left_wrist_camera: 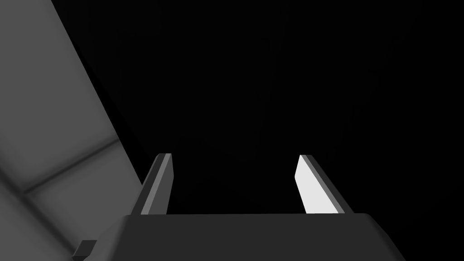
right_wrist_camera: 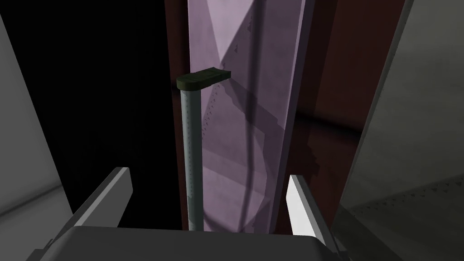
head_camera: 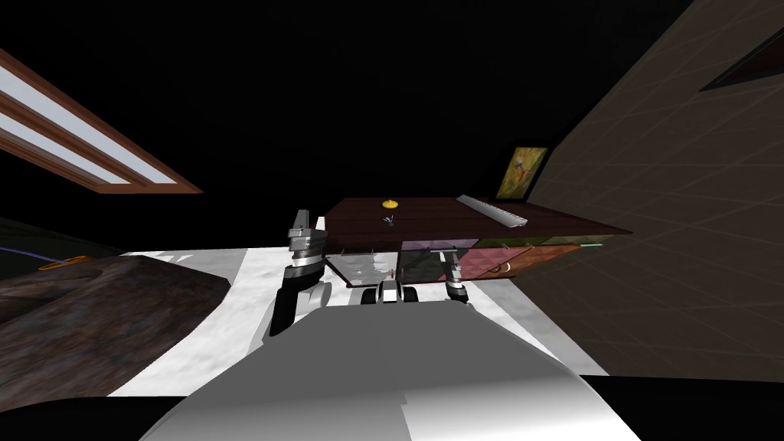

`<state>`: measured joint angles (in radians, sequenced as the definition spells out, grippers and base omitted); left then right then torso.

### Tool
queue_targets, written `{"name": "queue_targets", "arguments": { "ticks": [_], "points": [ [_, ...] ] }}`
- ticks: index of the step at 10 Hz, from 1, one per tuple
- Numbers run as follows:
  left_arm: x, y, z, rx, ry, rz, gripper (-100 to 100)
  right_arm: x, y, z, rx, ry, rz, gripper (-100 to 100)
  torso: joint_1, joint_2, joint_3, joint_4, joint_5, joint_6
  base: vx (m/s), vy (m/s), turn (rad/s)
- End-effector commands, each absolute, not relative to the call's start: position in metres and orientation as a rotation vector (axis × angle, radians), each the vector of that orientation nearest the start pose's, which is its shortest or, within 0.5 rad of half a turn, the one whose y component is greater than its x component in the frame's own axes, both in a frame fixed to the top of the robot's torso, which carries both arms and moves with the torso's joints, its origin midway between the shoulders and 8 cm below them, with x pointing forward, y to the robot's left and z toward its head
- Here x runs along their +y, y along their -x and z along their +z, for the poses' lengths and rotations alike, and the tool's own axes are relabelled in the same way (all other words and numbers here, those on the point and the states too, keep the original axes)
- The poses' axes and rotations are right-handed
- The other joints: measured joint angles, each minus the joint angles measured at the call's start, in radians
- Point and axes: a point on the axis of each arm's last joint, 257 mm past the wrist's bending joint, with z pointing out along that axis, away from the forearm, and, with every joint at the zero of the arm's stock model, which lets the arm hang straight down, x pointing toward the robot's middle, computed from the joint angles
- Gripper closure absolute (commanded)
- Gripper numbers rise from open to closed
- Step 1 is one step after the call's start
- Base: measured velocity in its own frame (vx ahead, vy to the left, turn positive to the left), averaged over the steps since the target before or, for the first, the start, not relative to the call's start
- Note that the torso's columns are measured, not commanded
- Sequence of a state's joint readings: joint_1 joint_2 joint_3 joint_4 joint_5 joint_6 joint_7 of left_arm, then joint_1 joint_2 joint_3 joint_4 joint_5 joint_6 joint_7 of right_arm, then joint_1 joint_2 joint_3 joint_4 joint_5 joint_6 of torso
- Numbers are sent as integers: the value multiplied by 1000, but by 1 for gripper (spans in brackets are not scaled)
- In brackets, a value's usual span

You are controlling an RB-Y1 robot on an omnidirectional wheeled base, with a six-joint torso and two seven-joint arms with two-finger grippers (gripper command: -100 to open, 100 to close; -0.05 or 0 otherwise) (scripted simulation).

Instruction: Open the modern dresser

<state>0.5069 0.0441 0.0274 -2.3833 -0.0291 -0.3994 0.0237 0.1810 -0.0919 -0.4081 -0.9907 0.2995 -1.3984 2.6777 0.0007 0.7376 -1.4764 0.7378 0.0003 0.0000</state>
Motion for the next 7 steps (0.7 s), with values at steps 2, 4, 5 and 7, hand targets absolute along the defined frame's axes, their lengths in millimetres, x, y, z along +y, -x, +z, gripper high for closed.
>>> {"name": "queue_targets", "arguments": {
  "ticks": [2,4,5,7],
  "points": [
    [279,-339,49,658,617,-1275,0,-366,-348,-227,748,772,-1406,-100,0,1,1,0,0,0,6,47,-21],
    [279,-339,49,659,617,-1275,0,-354,-336,-238,754,770,-1410,100,-4,3,1,2,0,0,-10,-61,49],
    [279,-339,49,659,617,-1275,0,-348,-330,-242,756,769,-1412,100,-3,4,3,3,0,0,-4,-76,27],
    [279,-339,49,659,617,-1275,0,-346,-330,-242,754,769,-1409,100,-3,1,1,0,-1,2,-6,-31,14]
  ]
}}
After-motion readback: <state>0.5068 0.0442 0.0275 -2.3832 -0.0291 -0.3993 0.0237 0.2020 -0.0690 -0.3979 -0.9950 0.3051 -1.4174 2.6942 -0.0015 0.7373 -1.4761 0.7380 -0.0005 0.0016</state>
